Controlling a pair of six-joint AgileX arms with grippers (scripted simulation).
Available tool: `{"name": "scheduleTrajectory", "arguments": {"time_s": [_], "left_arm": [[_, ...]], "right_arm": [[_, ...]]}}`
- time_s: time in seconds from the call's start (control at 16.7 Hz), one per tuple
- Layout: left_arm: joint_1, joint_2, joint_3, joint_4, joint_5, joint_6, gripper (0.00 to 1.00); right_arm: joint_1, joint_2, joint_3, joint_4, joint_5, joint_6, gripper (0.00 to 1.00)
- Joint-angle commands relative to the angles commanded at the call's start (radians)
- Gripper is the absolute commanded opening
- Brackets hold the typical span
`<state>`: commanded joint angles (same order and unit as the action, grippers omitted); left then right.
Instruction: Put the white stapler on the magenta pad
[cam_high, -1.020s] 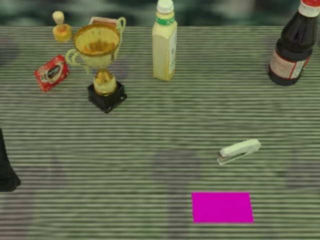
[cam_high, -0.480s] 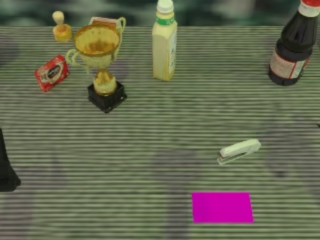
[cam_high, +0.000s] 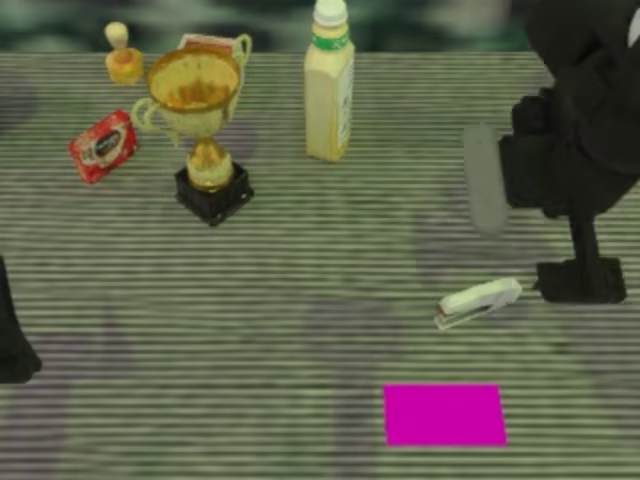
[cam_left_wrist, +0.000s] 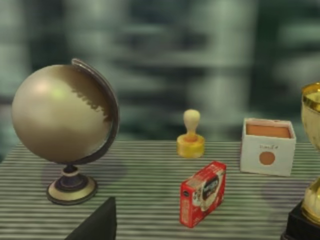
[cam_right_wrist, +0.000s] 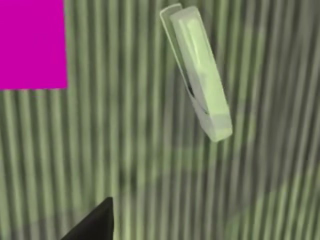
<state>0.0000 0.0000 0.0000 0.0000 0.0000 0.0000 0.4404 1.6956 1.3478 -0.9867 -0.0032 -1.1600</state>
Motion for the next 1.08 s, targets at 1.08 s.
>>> {"name": "scheduleTrajectory", "arguments": {"time_s": [1.08], "left_arm": [[0.000, 0.000, 0.000, 0.000, 0.000, 0.000, 1.00]], "right_arm": [[0.101, 0.398, 0.254, -0.091, 0.005, -0.269, 1.00]]}}
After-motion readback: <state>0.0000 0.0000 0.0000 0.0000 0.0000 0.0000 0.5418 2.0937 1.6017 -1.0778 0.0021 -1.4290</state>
